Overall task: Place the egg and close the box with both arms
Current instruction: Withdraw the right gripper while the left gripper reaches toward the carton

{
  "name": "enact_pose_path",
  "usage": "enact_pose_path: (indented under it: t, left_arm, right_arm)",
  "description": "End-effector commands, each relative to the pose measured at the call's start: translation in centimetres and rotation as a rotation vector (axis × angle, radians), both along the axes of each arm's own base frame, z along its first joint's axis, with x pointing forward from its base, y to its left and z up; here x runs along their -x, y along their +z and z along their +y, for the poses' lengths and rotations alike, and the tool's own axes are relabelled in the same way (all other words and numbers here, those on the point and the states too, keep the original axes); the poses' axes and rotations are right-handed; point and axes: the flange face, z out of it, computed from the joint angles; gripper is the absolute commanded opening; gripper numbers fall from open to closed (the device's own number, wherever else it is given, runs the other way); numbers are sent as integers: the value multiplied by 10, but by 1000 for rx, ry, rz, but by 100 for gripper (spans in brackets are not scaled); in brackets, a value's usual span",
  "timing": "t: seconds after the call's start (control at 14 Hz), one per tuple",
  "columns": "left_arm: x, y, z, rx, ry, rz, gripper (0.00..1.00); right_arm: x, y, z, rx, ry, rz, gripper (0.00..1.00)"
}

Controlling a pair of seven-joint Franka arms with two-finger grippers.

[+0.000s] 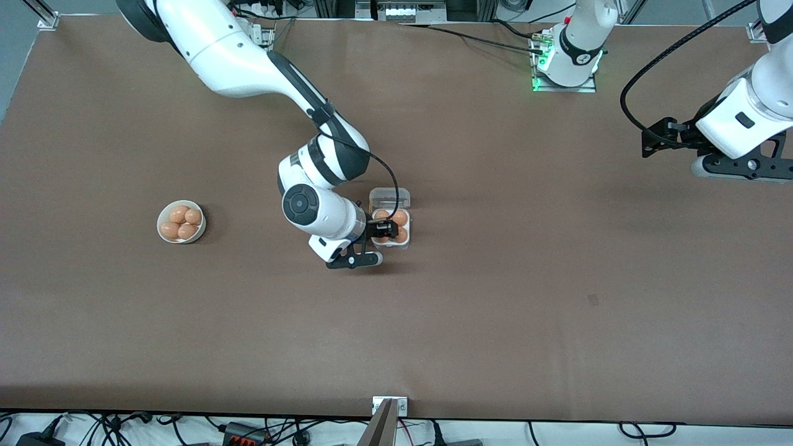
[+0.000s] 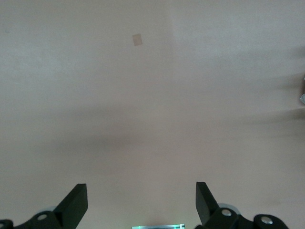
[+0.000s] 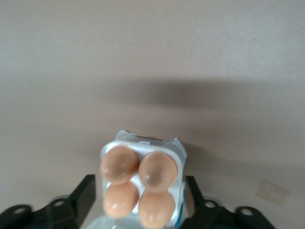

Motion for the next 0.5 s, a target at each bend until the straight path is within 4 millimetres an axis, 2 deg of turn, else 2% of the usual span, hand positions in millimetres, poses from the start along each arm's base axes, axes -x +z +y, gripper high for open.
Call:
enact_pose_path:
  t: [0.0, 0.14, 0.21, 0.29, 0.36, 0.43]
  left_arm:
    - [-4, 4, 1, 4, 1, 7, 100]
    - [-4, 1, 2, 4, 4, 13, 100]
    - [-4, 1, 3, 4, 6, 13, 91]
    - [-3, 2, 3, 4, 4, 13, 72]
    - [-2, 2, 4, 1, 10, 24, 44]
    - [3, 3, 4, -4, 11, 59, 24]
  right_arm:
    - [-15, 87, -56, 44, -32, -6, 100]
    - [-25, 133, -102, 118, -39, -39, 100]
    - [-28, 157, -123, 167, -37, -78, 100]
    - [-32, 174, -144, 214, -34, -106, 100]
    - [-36, 187, -164, 261, -18, -137, 100]
    - [-39, 199, -185, 293, -3, -155, 100]
